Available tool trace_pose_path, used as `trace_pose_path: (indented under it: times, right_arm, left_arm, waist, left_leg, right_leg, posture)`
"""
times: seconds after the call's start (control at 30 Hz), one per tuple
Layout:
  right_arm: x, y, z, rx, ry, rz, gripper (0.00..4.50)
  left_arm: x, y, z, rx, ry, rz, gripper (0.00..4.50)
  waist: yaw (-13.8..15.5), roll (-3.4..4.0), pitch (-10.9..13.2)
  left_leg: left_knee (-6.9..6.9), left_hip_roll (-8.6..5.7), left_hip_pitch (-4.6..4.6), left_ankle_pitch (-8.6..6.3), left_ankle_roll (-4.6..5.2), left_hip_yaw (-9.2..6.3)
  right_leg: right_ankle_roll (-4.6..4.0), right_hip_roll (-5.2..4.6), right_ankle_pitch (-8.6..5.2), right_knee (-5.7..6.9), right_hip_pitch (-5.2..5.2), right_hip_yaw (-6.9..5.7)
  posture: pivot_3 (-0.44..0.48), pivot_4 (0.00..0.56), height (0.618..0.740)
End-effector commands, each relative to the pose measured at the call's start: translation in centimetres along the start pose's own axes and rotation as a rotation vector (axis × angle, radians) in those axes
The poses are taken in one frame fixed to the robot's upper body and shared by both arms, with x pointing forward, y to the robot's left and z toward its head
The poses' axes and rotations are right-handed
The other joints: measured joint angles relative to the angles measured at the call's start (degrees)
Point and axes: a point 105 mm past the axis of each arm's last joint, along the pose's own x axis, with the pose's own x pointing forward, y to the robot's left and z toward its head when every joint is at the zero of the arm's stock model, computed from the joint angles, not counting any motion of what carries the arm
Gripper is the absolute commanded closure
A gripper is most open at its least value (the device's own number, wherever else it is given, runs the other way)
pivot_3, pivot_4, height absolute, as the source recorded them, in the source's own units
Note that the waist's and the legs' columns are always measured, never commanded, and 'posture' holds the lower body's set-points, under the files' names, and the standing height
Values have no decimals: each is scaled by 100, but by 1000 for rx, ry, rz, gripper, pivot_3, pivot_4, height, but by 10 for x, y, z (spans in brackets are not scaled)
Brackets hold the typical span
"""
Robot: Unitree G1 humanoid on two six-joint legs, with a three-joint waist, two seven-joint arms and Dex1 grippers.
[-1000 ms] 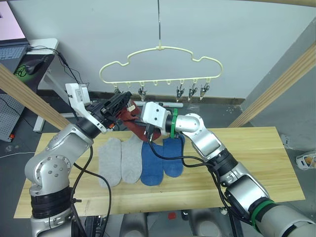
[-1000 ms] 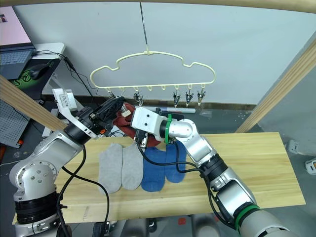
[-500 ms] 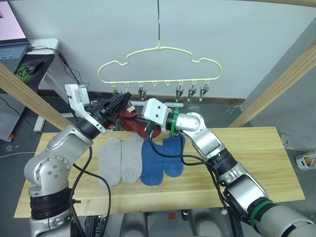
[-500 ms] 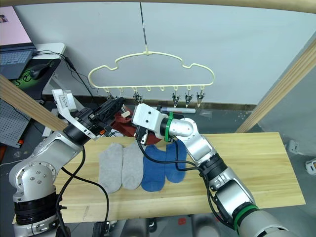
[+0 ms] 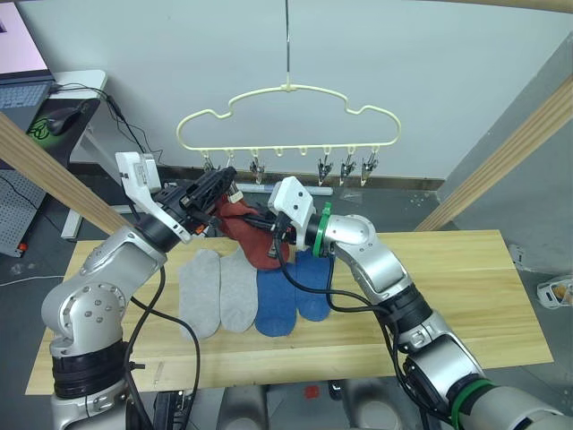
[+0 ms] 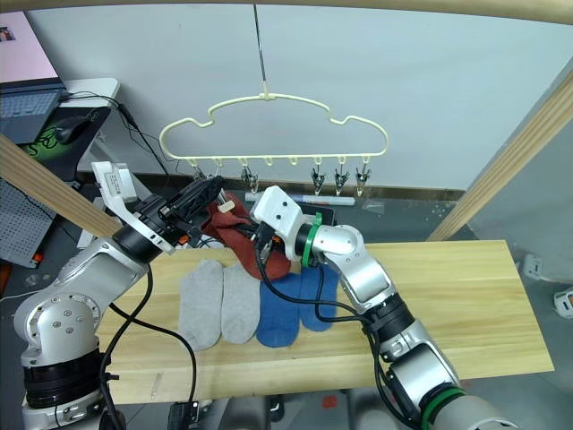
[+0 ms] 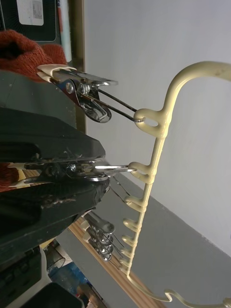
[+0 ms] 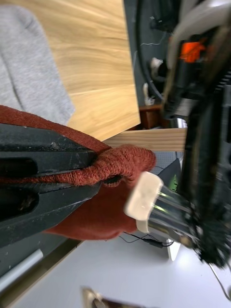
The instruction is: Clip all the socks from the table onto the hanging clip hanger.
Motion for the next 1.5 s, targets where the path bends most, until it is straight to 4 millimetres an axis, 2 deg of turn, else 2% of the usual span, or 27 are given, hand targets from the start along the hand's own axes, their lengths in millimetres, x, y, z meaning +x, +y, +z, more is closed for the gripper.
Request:
trace_pose_path:
  times: [0.03, 0.2, 0.77, 0.83, 0.87, 1.13, 1.5]
  right_arm:
    - [2, 4, 21, 4, -82, 5, 4500]
    - [4, 5, 25, 27, -96, 2, 4500]
    - [6, -1, 21, 7, -77, -53, 4500]
    - [8, -1, 21, 9, -76, -50, 4500]
    - [9, 0, 20, 9, -75, -49, 4500]
    - [17, 1, 18, 7, -64, -29, 4500]
    - [22, -1, 12, 17, -43, -30, 4500]
  left_arm:
    - [-2, -7, 8, 25, -30, -23, 4253]
    - [-2, -7, 8, 22, -31, -21, 4253]
    - [-4, -7, 6, 3, -17, -25, 4253]
    - [-6, -5, 7, 8, -24, -12, 3542]
    - [-6, -4, 8, 9, -25, -9, 3359]
    - [-11, -5, 11, 3, -25, -25, 918]
    - [-25, -5, 4, 58, 51, -11, 918]
  waist:
    - [0, 0, 0]
    - [3, 0, 0]
    - [8, 0, 0]
    - [7, 0, 0]
    - [8, 0, 0]
    - [20, -3, -2]
    - [82, -5, -5]
  left_leg:
    - [0, -1, 0, 0, 0, 0]
    - [0, -1, 0, 1, 0, -1]
    - [0, -2, 0, 1, 0, -1]
    - [0, -2, 0, 1, 0, -1]
    - [0, -2, 0, 1, 0, -1]
    - [1, -2, 0, 2, 0, -2]
    - [1, -1, 0, 3, -2, -3]
  right_leg:
    - [0, 0, 0, 0, 0, 0]
    - [0, 1, 0, 0, 0, -1]
    - [0, 1, 0, 0, 0, -1]
    - [0, 1, 0, 0, 0, -1]
    - [0, 1, 0, 0, 0, -1]
    - [-1, 1, 1, 1, 0, -2]
    - [-2, 1, 1, 1, 0, -4]
  posture:
    - [-66, 274, 740]
    - [-66, 274, 740]
    - [-65, 276, 740]
    - [-64, 274, 740]
    - [-64, 274, 740]
    - [-50, 269, 740]
    - [-32, 266, 740]
